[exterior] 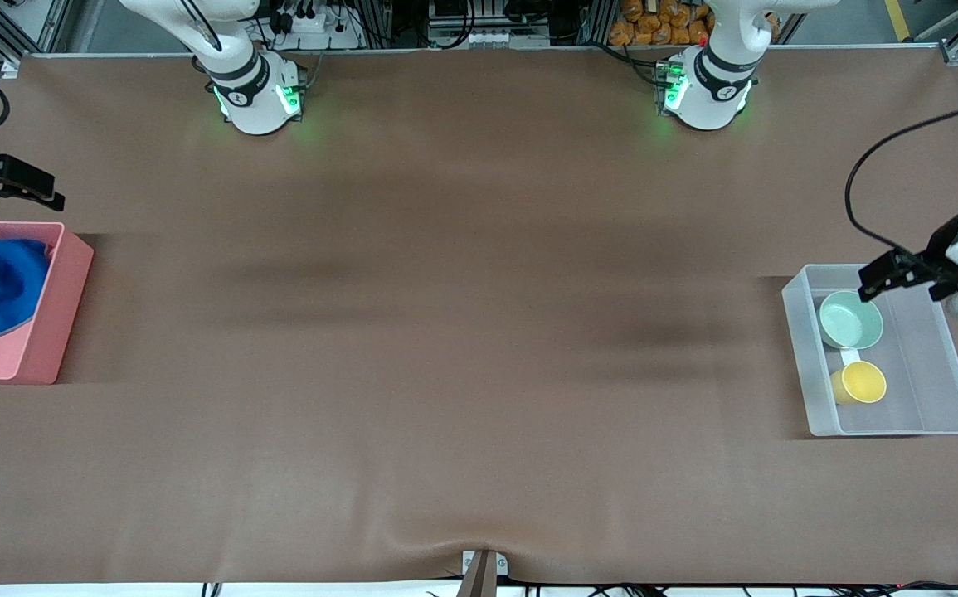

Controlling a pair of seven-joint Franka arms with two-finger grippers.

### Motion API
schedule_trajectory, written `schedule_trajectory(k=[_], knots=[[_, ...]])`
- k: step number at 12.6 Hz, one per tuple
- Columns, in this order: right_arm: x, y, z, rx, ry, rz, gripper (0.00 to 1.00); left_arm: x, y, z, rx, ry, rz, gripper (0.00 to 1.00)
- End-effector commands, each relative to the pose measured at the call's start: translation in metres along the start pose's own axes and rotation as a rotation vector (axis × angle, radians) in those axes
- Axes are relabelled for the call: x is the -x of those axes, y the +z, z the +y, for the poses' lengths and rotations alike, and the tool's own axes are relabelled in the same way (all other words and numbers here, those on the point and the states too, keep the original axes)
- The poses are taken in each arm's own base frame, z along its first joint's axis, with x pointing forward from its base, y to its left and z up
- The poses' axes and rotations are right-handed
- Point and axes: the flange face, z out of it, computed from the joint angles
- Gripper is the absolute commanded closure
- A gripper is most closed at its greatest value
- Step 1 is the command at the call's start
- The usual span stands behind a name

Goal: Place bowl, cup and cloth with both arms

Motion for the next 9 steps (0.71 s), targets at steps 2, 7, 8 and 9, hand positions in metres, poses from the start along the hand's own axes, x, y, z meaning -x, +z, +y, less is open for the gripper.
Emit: schedule_trajectory(k=[2,7,8,9], knots=[[0.005,-0.015,0.008,-0.069,0.037,0.061,0.0,0.017,-0.009,0.011,0.024,0.007,-0.009,0.0],[0.009,-0.023,0.015,-0.03,0.174,0.056,0.0,-0.015,-0.019,0.016,0.013,0.028,0.025,0.0],[0.009,-0.023,0.013,-0.03,0.165,0.053,0.0,-0.015,-0.02,0.015,0.014,0.027,0.02,0.0],[0.009,-0.024,0.011,-0.028,0.159,0.056,0.0,-0.014,-0.021,0.011,0.014,0.02,0.022,0.0]])
